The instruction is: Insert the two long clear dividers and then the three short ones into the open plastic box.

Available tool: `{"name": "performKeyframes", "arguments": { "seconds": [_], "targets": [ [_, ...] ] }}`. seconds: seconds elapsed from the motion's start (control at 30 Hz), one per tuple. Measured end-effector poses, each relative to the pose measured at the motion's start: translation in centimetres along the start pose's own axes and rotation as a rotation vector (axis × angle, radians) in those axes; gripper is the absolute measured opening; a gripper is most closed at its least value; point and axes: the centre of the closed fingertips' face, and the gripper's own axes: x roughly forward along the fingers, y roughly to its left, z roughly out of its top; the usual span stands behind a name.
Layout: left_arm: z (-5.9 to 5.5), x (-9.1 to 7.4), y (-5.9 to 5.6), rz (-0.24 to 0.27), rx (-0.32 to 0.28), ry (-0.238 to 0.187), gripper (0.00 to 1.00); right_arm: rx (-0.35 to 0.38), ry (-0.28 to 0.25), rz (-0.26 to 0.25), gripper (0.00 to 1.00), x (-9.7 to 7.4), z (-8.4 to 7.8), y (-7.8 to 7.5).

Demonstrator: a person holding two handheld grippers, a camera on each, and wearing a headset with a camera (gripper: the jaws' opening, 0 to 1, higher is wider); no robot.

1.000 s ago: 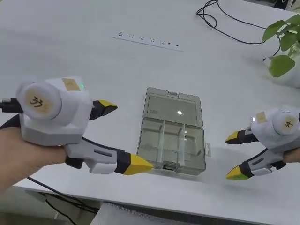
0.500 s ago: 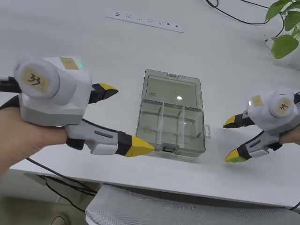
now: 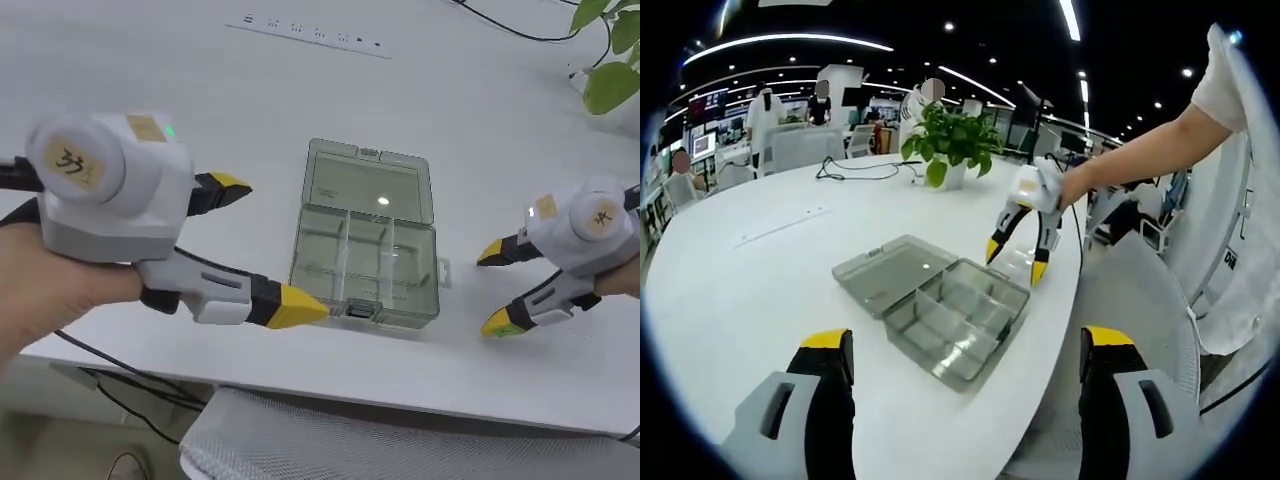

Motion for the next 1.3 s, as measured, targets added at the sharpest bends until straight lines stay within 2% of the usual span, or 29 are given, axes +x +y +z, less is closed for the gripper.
{"name": "performKeyframes", "arguments": {
  "seconds": [0.23,0.37,0.47,0.67,0.93,1.07,1.3],
  "targets": [
    [-0.1,0.6,0.4,-0.007,-0.002,-0.001,0.96,-0.009,-0.001,-0.008,0.55,0.3,-0.5,-0.6],
    [-0.2,0.9,0.5,-0.009,0.000,0.002,0.96,-0.023,0.000,-0.021,0.55,0.3,-0.4,-0.3],
    [0.0,0.9,0.5,-0.009,-0.002,-0.002,0.95,-0.046,0.001,-0.038,0.53,0.4,-0.7,-0.9],
    [0.4,0.7,0.7,-0.003,0.003,-0.005,0.95,-0.075,0.018,-0.064,0.47,0.3,-0.5,-0.9],
    [1.3,0.1,1.2,0.012,0.007,-0.011,0.95,-0.068,0.020,-0.064,0.41,0.1,-0.2,-0.4],
    [1.6,-0.1,1.4,0.017,0.009,-0.018,0.95,-0.063,0.021,-0.069,0.36,0.1,-0.5,-0.6],
    [1.6,-0.3,1.7,0.021,0.007,-0.016,0.96,-0.064,0.021,-0.068,0.33,0.0,-0.2,-0.5]
  ]
}}
